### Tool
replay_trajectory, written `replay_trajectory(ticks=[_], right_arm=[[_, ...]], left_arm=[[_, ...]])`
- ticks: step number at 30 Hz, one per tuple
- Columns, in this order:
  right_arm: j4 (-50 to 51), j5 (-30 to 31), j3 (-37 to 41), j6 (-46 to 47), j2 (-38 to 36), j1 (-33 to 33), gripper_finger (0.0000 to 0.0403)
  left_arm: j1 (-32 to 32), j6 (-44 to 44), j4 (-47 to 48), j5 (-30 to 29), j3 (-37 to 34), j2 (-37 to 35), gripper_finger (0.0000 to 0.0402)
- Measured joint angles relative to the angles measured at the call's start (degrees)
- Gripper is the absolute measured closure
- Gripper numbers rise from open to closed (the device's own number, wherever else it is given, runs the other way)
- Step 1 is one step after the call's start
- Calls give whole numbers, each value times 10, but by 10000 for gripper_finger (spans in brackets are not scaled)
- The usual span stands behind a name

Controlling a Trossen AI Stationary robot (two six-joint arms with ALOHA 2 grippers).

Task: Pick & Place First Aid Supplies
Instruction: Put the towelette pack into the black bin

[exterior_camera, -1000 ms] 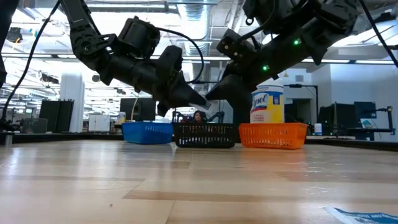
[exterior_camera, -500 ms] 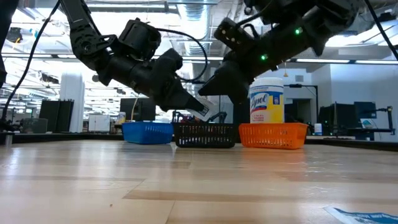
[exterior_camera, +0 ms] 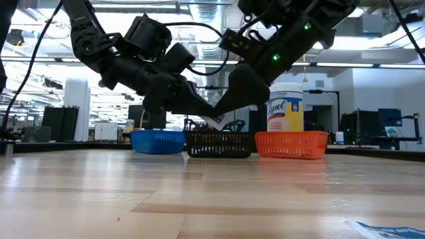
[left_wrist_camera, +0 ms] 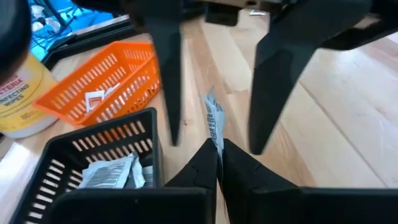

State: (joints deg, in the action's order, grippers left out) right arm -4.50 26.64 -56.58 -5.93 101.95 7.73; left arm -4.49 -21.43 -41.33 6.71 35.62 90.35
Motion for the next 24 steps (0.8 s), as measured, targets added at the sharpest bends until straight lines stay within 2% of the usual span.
replay_trajectory(ticks=[5, 10, 14, 17, 24], right_arm=[[12, -35, -2, 0, 0, 0, 275], [18, -35, -2, -19, 0, 0, 346], [20, -27, -2, -30, 0, 0, 389], [25, -24, -2, -30, -3, 0, 397], [73, 3, -2, -11, -48, 5, 378]], left_arm=[[0, 0, 3, 2, 0, 0, 389], [0, -11, 14, 4, 0, 0, 393], [0, -13, 18, -7, 0, 0, 390], [0, -13, 19, -9, 0, 0, 391], [-2, -13, 36, -17, -1, 1, 390]])
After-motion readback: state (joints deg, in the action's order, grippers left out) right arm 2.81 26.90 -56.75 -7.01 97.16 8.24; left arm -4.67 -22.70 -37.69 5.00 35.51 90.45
